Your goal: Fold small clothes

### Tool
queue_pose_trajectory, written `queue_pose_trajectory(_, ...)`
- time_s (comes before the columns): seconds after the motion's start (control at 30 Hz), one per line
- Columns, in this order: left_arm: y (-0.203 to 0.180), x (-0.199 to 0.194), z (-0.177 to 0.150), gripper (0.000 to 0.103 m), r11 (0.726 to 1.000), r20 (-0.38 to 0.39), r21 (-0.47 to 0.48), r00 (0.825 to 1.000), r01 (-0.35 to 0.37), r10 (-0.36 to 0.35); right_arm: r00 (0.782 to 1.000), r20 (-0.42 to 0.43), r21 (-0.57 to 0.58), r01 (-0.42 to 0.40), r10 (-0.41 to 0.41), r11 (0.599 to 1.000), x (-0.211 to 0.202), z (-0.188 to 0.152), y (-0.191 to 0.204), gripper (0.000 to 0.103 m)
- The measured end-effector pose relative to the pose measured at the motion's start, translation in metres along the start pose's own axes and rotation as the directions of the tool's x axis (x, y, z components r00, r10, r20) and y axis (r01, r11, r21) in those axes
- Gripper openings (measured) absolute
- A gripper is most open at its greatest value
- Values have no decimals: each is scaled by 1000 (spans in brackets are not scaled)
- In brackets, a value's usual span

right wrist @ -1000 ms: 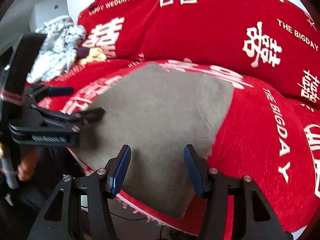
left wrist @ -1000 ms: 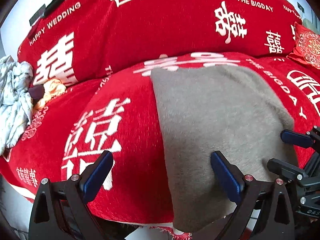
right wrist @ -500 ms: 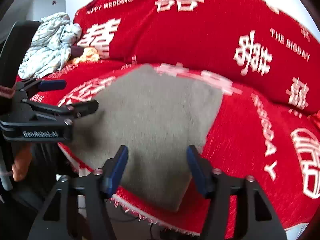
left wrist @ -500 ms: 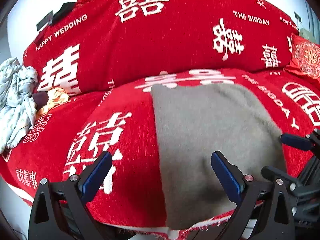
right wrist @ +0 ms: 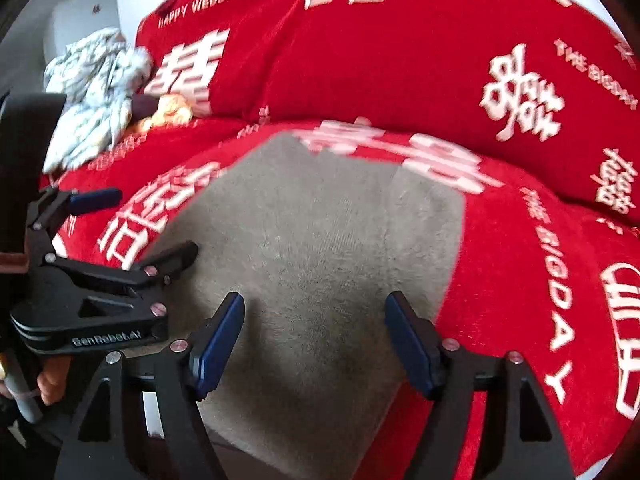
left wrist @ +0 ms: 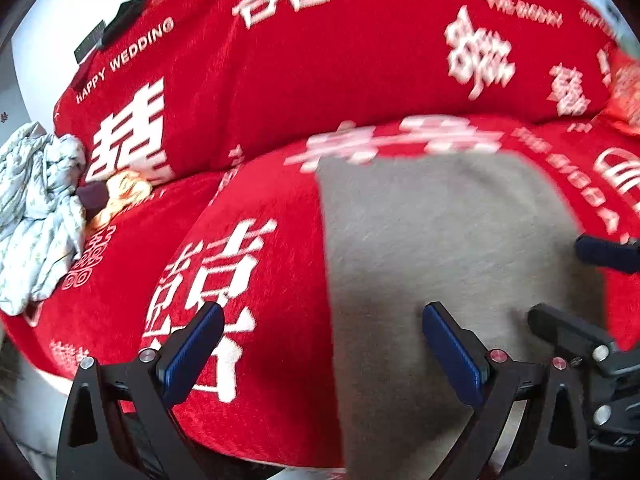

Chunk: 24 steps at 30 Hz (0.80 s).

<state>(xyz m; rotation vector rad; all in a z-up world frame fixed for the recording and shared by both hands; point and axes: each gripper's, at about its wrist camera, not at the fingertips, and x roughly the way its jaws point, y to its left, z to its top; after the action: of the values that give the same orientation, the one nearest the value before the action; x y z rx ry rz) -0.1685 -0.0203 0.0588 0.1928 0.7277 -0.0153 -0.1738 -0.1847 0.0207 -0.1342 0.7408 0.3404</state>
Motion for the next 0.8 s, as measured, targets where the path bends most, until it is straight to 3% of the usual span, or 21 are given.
queue_pose_trajectory(0.1,-2,-27,-2,100,1000,97,-5,995,20,-20,994,72,-12,87,-86,996,-26,-8,10,76)
queue_pose_trajectory(0.2,-5,-44,-4,102,999,145,-21,989,26,-23,989,93,13,113,-113,994,-43,-16,14,76)
queue_pose_trajectory(0.5,-13,-61,-9,102,997,148,-50,988,58,-50,986,60,50,155,-158,987,-53,-28,21,78)
queue_pose_trajectory(0.67,-15,-72,-16,102,996,189,-65,981,60,-47,983,63,46,170,-173,984,-55,-29,24,78)
queue_pose_trajectory(0.8,-17,-70,-18,102,997,166,-60,985,51,-40,983,63,56,168,-172,984,-57,-31,22,78)
